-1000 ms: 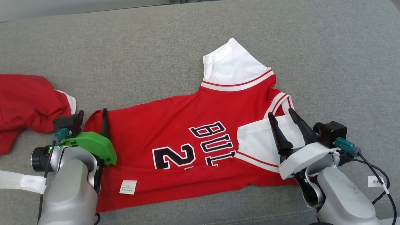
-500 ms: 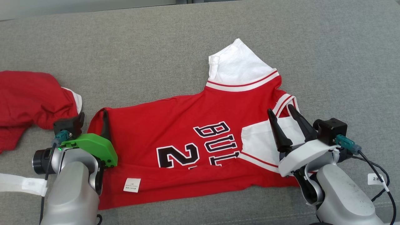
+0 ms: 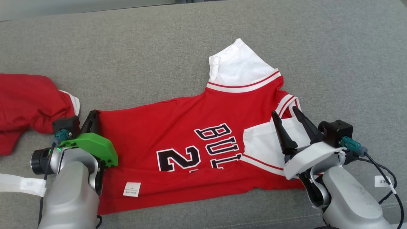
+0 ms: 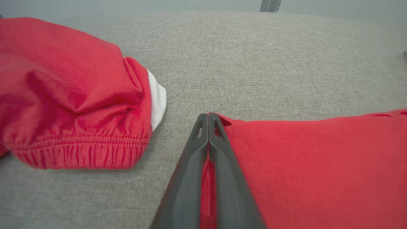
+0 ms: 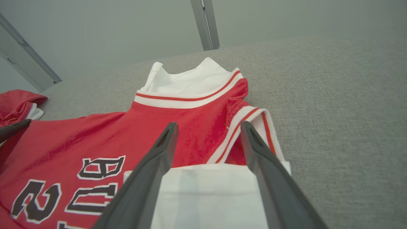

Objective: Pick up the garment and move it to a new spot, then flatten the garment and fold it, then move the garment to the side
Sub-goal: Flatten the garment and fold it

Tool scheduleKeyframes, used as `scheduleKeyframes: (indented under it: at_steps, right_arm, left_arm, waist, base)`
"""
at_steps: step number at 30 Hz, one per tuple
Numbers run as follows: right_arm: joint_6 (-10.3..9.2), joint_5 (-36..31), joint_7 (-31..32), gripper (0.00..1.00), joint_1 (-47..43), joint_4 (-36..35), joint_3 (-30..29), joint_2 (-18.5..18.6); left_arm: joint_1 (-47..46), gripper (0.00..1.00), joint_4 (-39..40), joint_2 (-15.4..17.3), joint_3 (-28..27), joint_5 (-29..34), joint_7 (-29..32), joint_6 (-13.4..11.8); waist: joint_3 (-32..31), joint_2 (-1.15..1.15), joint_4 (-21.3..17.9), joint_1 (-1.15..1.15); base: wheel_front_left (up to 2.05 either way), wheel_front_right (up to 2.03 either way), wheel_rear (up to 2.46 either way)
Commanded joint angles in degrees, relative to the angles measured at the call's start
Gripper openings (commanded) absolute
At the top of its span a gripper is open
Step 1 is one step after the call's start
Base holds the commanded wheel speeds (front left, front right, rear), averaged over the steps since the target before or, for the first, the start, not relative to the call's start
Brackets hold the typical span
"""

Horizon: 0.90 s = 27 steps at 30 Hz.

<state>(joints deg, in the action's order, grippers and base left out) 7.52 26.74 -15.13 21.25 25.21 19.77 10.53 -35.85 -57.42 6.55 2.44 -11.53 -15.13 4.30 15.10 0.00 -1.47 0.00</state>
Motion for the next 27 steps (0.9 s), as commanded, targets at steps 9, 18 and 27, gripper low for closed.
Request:
scheduleKeyframes:
  at_steps: [9, 18, 27]
  right_arm:
    - [-0.07, 2.1, 1.3, 1.0, 7.8, 3.0, 0.7, 4.0]
    - [-0.08, 3.3, 11.0, 1.0, 22.4, 11.8, 4.9, 7.0]
    - [-0.08, 3.6, 16.1, 1.0, 33.2, 22.9, 5.5, 6.8]
  left_arm:
    - [-2.6, 0.0, 0.2, 0.2, -1.7, -2.2, 0.0, 1.0]
    - [-6.5, 0.0, -1.8, -1.7, -1.5, -4.8, 0.0, 2.2]
    - [-10.1, 0.0, -1.5, -3.1, 1.3, -5.5, 0.0, 2.7]
  waist:
    - [1.5, 0.0, 1.8, 0.0]
    - [4.1, 0.0, 5.8, 0.0]
    - [8.2, 0.0, 10.4, 0.0]
  base:
    - [0.0, 0.0, 0.0]
    - [0.0, 0.0, 0.0]
    - [0.0, 0.0, 0.0]
